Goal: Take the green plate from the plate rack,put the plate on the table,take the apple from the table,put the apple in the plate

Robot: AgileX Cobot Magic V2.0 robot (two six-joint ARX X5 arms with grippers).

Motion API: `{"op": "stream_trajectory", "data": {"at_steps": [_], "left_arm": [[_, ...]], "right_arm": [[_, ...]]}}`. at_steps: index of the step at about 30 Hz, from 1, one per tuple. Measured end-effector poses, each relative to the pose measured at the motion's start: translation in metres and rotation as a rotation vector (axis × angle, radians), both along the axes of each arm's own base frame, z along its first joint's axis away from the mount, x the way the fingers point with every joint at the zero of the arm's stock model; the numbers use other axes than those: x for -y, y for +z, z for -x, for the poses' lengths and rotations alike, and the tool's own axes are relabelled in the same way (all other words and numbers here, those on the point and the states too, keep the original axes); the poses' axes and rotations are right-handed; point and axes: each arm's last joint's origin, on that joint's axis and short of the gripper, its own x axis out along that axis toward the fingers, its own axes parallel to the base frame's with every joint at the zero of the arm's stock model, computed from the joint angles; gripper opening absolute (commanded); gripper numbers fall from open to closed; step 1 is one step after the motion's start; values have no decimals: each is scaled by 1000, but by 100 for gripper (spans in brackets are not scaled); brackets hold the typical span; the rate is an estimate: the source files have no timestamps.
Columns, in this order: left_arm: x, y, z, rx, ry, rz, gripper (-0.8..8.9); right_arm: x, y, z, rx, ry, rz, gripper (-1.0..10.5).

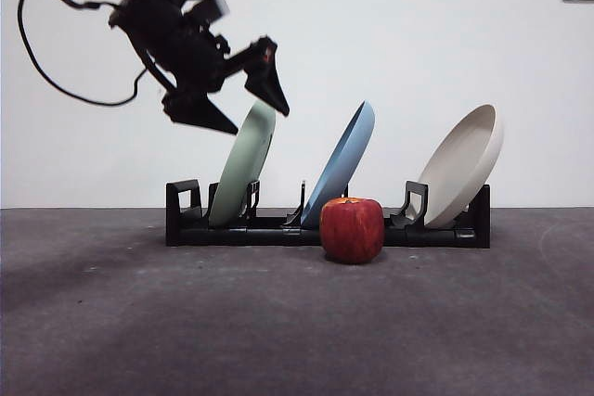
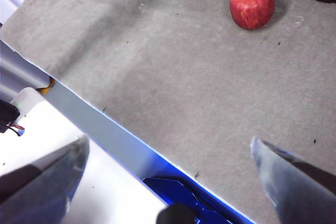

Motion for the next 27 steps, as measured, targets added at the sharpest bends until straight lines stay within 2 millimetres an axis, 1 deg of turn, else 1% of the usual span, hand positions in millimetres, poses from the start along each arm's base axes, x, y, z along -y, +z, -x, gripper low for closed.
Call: {"op": "stream_trajectory", "data": {"at_steps": [2, 3, 7, 10, 12, 14, 18, 27], "left_arm": [[1, -5, -1, -15, 0, -2, 439], [2, -6, -1, -17, 0, -3, 375], [3, -6, -1, -20, -5, 0, 170], [5, -6, 0, -22, -17, 7, 66], [5, -6, 0, -28, -41, 22, 21], [6, -6, 0, -31, -53, 30, -9], [6, -6, 1, -36, -75, 43, -8], [2, -2, -1, -38, -53, 60, -8]], "right_arm": [[0, 0, -1, -5, 0, 1, 691], [0, 0, -1, -6, 0, 1, 691], [-1, -1, -4, -18, 0, 3, 690], [-1, -1, -5, -22, 0, 4, 690], [-1, -1, -5, -23, 0, 4, 690], [-1, -1, -5, -23, 0, 4, 690], [-1, -1, -5, -23, 0, 4, 690], [-1, -1, -5, -23, 0, 4, 690]]}}
